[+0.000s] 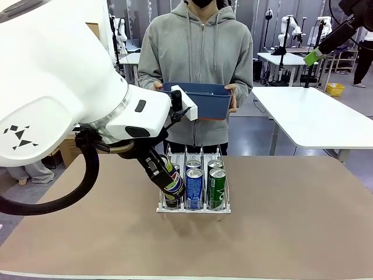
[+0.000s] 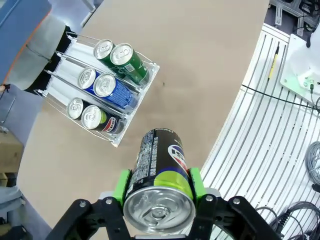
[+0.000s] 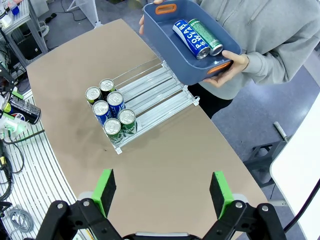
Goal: Fill the beverage cans into the dispenser.
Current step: Place the picked Pepsi coke in the line of the Automatic Can Dispenser with the same cans.
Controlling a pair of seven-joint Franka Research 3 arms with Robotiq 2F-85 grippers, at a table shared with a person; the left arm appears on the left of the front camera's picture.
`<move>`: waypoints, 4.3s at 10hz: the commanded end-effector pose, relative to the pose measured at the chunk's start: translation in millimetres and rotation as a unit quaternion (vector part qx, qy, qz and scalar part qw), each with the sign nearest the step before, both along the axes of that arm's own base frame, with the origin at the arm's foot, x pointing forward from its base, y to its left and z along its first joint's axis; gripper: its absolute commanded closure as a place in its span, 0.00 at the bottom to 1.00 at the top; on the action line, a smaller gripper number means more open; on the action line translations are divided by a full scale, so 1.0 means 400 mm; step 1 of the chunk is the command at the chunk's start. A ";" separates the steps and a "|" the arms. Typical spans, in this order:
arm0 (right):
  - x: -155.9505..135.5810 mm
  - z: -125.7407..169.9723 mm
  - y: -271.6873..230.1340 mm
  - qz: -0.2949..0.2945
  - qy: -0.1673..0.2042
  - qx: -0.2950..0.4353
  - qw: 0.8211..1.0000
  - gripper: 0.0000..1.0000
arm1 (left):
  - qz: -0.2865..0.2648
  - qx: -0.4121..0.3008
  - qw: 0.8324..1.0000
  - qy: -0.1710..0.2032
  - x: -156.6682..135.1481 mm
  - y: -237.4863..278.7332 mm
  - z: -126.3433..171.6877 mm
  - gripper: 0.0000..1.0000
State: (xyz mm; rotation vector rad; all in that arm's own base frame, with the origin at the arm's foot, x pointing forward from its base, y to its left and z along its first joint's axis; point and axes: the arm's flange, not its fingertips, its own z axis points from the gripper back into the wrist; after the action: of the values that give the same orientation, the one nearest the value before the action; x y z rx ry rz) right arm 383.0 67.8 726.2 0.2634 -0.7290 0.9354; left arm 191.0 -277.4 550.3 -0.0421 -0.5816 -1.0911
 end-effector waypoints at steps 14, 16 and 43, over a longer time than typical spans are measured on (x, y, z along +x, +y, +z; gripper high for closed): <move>-0.001 0.000 -0.002 0.004 0.001 0.004 1.000 0.00 | 0.120 0.036 0.991 -0.042 0.129 -0.011 -0.205 0.99; -0.001 0.000 -0.002 0.004 0.001 0.004 1.000 0.00 | 0.120 0.046 0.991 -0.032 0.153 -0.018 -0.242 0.99; -0.001 0.000 -0.002 0.004 0.001 0.004 1.000 0.00 | 0.208 0.065 0.976 0.024 0.550 -0.098 -0.358 0.42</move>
State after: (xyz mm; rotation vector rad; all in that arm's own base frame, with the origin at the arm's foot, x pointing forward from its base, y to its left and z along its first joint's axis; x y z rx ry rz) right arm 383.0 67.9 726.4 0.2631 -0.7293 0.9356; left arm 391.7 -308.3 409.7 0.1525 -0.3899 -0.7396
